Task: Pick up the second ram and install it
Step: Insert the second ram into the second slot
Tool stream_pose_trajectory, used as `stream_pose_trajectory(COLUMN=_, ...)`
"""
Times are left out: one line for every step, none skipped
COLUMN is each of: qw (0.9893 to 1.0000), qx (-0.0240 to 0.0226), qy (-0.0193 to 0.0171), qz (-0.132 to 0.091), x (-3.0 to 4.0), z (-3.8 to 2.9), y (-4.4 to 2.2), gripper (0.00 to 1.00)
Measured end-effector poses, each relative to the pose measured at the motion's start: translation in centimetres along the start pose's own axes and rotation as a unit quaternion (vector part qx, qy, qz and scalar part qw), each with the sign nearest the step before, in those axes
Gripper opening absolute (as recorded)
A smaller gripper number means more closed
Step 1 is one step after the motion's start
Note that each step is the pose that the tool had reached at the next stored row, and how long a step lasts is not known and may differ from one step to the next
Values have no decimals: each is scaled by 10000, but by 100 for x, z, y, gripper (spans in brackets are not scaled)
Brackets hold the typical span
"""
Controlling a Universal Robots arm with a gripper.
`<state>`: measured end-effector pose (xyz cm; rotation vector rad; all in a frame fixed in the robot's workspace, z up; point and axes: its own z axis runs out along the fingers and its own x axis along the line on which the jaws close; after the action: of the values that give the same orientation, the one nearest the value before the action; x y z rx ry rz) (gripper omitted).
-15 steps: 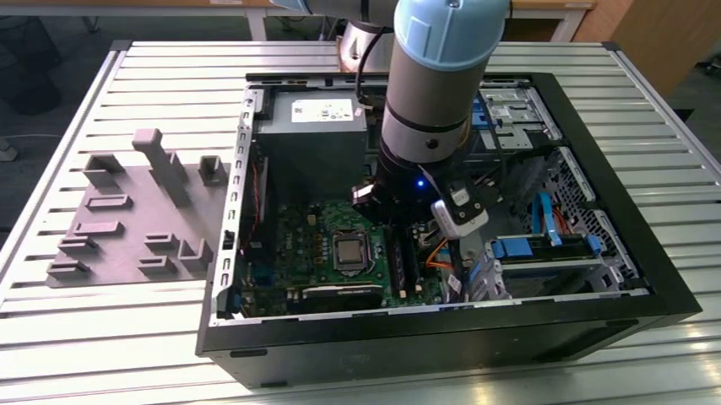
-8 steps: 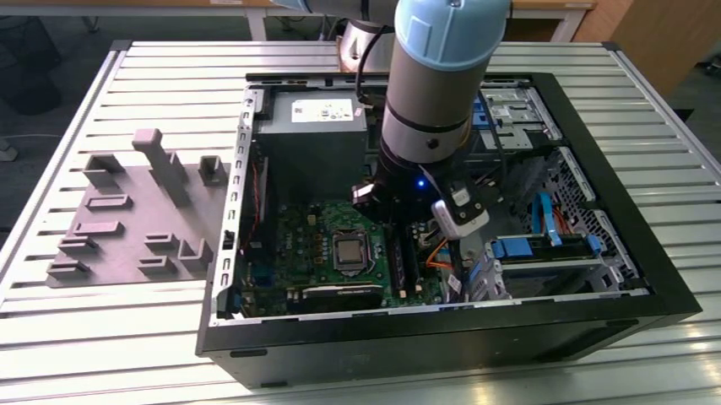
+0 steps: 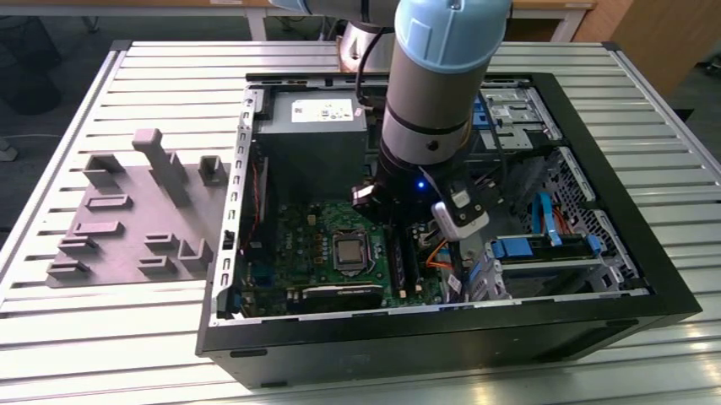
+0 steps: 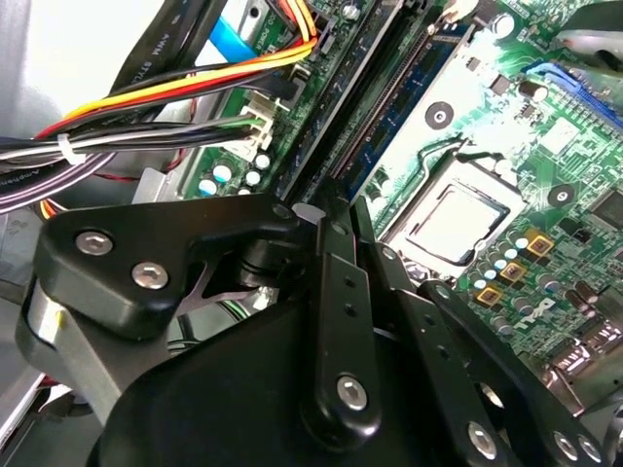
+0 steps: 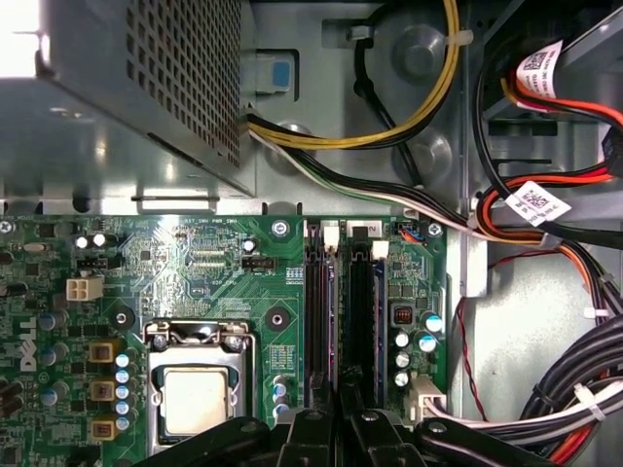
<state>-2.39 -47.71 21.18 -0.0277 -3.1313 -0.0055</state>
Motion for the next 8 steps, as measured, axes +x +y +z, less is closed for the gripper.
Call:
stream_pose_trajectory(qw=10000, qx=0, qy=0, qz=0, x=0, z=5, y=0, gripper=14)
stream_pose_trajectory(qw=10000, qx=1, qy=1, qz=0, x=0, z=9, y=0, gripper=14)
stream_pose_trajectory(qw=10000, qx=1, qy=1, qz=0, x=0, z=13, y=-1, gripper=14)
stream_pose_trajectory(qw=10000, qx=2, qy=1, qz=0, x=0, z=15, y=-1, gripper=14)
stream_pose_trajectory(qw=10000, qx=2, qy=1, qz=0, x=0, z=18, y=-1, gripper=14)
stream_pose_trajectory(qw=10000, qx=2, qy=1, qz=0, x=0, z=19, y=0, gripper=14)
stream_pose_trajectory(qw=10000, qx=2, qy=1, qz=0, x=0, z=20, y=0, gripper=14)
stream_pose_trajectory(qw=10000, qx=1, qy=1, qz=0, x=0, z=21, y=0, gripper=14)
